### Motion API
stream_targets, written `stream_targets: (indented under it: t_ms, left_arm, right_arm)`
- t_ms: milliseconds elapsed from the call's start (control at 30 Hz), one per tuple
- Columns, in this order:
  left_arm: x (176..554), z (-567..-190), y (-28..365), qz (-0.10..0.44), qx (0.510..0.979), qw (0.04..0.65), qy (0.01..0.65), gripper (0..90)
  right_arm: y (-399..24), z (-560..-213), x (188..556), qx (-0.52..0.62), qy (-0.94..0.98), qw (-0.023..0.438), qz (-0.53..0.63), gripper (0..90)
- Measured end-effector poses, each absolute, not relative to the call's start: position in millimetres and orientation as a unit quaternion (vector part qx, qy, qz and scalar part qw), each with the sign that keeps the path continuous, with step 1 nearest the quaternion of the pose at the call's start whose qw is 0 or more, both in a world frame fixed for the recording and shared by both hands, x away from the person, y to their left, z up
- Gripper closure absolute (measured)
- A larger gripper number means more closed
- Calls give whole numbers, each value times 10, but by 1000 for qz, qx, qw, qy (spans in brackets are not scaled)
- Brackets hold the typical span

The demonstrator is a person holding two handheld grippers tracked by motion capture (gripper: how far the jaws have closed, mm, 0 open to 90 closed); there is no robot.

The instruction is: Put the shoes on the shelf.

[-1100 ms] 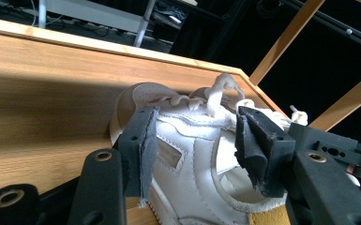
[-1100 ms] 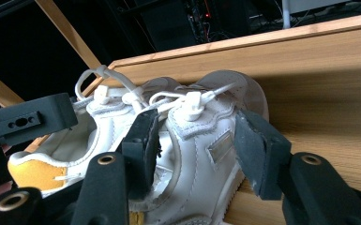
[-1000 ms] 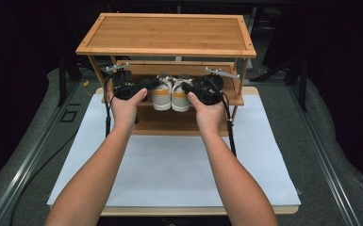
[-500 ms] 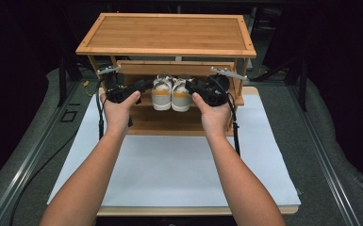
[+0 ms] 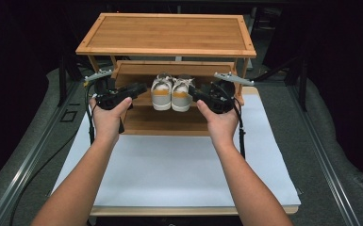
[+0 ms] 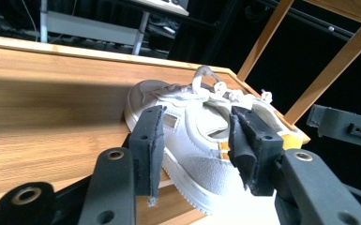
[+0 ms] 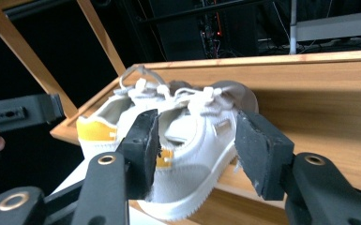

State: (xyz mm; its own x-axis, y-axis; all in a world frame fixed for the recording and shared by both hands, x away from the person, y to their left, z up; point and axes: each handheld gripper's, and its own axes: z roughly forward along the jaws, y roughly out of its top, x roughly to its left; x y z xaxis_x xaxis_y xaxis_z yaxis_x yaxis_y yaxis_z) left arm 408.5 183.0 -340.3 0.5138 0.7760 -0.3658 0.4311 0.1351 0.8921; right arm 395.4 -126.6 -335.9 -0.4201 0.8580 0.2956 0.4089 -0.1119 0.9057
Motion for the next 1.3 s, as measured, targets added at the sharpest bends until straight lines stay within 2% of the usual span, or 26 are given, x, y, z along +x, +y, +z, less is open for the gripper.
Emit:
stream_targets:
  t_ms: [133, 267, 433, 600, 967, 1300]
  left_arm:
    - [4050, -3454, 1872, 143, 637, 591, 474, 563]
    - [4000, -3505, 1901, 131, 639, 598, 465, 641]
    - [3976, -3578, 1888, 145, 653, 585, 459, 735]
    - [3980, -3668, 1834, 135, 665, 578, 453, 837]
    - [4083, -3784, 1721, 154, 670, 558, 464, 893]
    - [4161, -3796, 1684, 151, 664, 563, 468, 895]
  right_arm:
    - [-1290, -3409, 3899, 493, 639, 196, 557, 584]
    - [-1313, -3464, 3843, 485, 645, 209, 553, 648]
    - [-1329, -3564, 3802, 472, 659, 214, 545, 741]
    - [-1307, -3660, 3796, 468, 661, 206, 549, 827]
    - [-1242, -3733, 3874, 473, 668, 207, 535, 897]
    - [-1215, -3777, 3954, 481, 663, 204, 536, 900]
